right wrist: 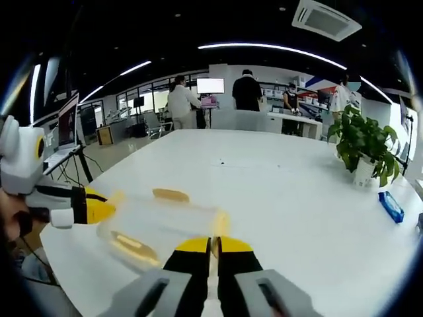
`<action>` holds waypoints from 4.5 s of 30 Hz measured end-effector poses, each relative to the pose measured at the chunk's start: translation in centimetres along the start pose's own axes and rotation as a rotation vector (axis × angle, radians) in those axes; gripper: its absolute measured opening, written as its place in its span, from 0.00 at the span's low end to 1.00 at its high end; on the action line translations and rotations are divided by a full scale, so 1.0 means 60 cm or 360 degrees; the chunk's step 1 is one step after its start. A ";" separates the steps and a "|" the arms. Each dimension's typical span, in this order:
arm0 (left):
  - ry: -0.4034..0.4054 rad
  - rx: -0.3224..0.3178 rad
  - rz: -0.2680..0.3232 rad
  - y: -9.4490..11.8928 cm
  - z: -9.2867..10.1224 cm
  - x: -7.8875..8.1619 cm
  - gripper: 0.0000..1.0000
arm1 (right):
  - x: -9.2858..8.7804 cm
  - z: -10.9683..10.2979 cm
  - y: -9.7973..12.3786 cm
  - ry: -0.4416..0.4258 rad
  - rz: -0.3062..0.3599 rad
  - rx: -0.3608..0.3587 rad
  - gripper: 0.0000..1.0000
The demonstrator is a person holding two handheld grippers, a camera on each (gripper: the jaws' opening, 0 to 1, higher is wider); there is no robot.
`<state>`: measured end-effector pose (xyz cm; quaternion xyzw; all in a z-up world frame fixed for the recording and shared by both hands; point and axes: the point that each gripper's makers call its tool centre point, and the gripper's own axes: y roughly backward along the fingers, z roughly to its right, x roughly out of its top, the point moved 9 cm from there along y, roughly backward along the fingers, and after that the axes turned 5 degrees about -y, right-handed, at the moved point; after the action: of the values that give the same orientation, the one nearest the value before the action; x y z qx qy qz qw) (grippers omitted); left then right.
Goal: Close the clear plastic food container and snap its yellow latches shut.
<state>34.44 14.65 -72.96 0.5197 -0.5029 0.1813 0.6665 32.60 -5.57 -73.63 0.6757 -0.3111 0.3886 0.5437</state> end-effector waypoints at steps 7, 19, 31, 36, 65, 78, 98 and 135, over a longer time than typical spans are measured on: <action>-0.0024 -0.0025 -0.0020 -0.008 0.005 -0.006 0.07 | -0.006 0.006 -0.005 0.0015 -0.0017 -0.0017 0.00; -0.0020 -0.0039 -0.0045 -0.015 0.003 -0.016 0.07 | -0.016 0.010 -0.014 0.0044 -0.0039 -0.0032 0.00; -0.0009 -0.0043 -0.0067 -0.016 0.003 -0.028 0.06 | -0.025 0.013 -0.014 0.0010 -0.0038 -0.0036 0.00; -0.0006 -0.0031 -0.0076 -0.015 0.004 -0.029 0.06 | -0.028 0.013 -0.015 0.0000 -0.0023 -0.0038 0.00; 0.0133 -0.0042 -0.0037 -0.003 -0.040 -0.027 0.24 | -0.016 0.034 -0.012 -0.0170 0.0008 -0.0013 0.23; 0.0286 -0.0204 -0.0040 -0.024 -0.018 -0.038 0.36 | -0.020 0.045 -0.037 -0.0227 -0.0105 0.0133 0.28; 0.0601 -0.0242 -0.0128 -0.040 -0.010 -0.049 0.33 | -0.017 0.047 -0.059 -0.0491 -0.0292 0.0307 0.28; 0.0631 -0.0367 -0.0137 -0.050 -0.027 -0.048 0.33 | -0.021 0.035 -0.057 -0.0516 -0.0318 0.0351 0.31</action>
<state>36.25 15.69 -76.89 0.4154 -0.3567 0.1926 0.8143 35.26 -6.87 -76.62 0.8122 -0.2814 0.2508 0.4452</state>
